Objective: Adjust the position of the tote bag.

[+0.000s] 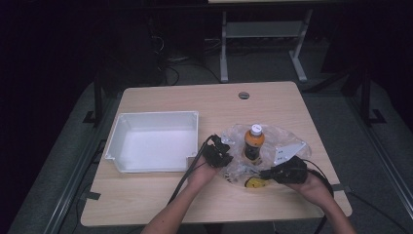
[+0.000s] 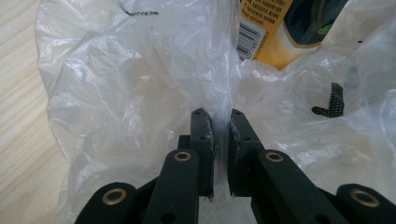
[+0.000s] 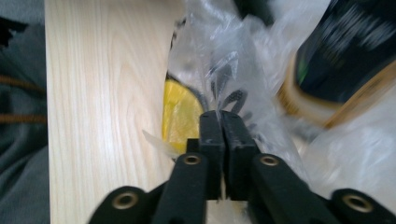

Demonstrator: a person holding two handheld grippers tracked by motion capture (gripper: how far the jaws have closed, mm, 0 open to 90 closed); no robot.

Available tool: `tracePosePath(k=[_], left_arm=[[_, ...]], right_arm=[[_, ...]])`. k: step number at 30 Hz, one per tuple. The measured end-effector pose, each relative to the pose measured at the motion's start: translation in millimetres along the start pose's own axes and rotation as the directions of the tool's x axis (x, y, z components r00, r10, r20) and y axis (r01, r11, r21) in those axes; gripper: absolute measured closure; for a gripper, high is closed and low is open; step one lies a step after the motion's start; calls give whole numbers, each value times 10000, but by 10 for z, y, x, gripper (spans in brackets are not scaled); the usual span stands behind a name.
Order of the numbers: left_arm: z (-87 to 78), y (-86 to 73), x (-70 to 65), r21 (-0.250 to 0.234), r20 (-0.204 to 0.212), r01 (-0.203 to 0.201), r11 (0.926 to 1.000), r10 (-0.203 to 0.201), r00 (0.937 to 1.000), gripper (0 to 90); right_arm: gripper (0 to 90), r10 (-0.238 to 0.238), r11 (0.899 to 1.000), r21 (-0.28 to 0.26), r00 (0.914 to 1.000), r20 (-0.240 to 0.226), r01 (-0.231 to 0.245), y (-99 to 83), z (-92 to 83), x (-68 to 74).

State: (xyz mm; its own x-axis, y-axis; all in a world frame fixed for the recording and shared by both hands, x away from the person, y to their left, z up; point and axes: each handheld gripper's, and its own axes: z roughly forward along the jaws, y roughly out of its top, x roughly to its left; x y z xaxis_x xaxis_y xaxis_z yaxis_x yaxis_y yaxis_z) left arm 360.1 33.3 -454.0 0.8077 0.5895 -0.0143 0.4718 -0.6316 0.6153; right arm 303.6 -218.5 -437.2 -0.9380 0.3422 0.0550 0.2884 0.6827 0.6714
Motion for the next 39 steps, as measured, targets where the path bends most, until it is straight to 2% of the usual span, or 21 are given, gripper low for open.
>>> tracePosePath(k=[5, 10, 11, 12, 13, 17, 18, 20, 22, 23, 24, 25, 29, 33, 39], left_arm=[[16, -10, -13, -94, -21, 92, 9999, -92, 10000, 837], [5, -25, -16, -227, 10, 175, 9996, -175, 9998, 819], [-22, -22, -13, -288, 98, 198, 9994, -195, 9998, 801], [-22, -22, -13, -288, 98, 198, 9994, -195, 9998, 778], [-69, -16, -8, -374, 209, 131, 9992, -123, 9997, 753], [-167, -1, 1, -617, 421, 206, 9979, -180, 9990, 701], [-205, 5, 0, -690, 445, 160, 9975, -130, 9989, 679], [-282, 17, 0, -768, 484, 25, 9970, 12, 9988, 662], [-391, 33, 8, -952, 552, -81, 9954, 134, 9984, 640], [-391, 33, 8, -952, 552, -81, 9954, 134, 9984, 629], [-422, 37, 5, -994, 658, -16, 9950, 82, 9978, 629], [-454, 45, 13, -986, 649, -165, 9950, 230, 9976, 617], [-589, 79, 38, -1218, 850, -301, 9921, 406, 9956, 574], [-700, 123, 62, -1377, 922, -436, 9895, 567, 9941, 557], [-804, 170, 77, -1449, 920, -631, 9874, 769, 9928, 550]], right_arm=[[891, 305, 9977, 600, 9995, -91, -299, -158, 100, 23], [865, 411, 9974, 591, 9991, -61, -407, -183, 119, 13], [805, 532, 9971, 541, 9986, 25, -533, -178, 108, 17], [805, 532, 9971, 541, 9986, 25, -533, -178, 108, 17], [753, 673, 9971, 345, 9977, 62, -675, -181, 75, 29], [698, 913, 9958, -24, 9957, 174, -913, -194, 10, 62], [656, 979, 9950, -233, 9949, 236, -974, -207, -36, 95], [636, 1023, 9943, -319, 9942, 324, -1013, -211, -65, 115], [569, 1141, 9912, -734, 9921, 512, -1102, -225, -166, 175], [549, 1205, 9892, -910, 9909, 605, -1147, -234, -199, 195], [549, 1205, 9892, -910, 9909, 605, -1147, -234, -199, 195], [528, 1252, 9879, -1008, 9900, 656, -1182, -244, -234, 211], [460, 1520, 9789, -1526, 9834, 995, -1358, -288, -385, 237], [424, 1661, 9743, -1718, 9798, 1113, -1457, -291, -446, 214], [394, 1723, 9724, -1791, 9776, 1208, -1493, -294, -486, 200]])
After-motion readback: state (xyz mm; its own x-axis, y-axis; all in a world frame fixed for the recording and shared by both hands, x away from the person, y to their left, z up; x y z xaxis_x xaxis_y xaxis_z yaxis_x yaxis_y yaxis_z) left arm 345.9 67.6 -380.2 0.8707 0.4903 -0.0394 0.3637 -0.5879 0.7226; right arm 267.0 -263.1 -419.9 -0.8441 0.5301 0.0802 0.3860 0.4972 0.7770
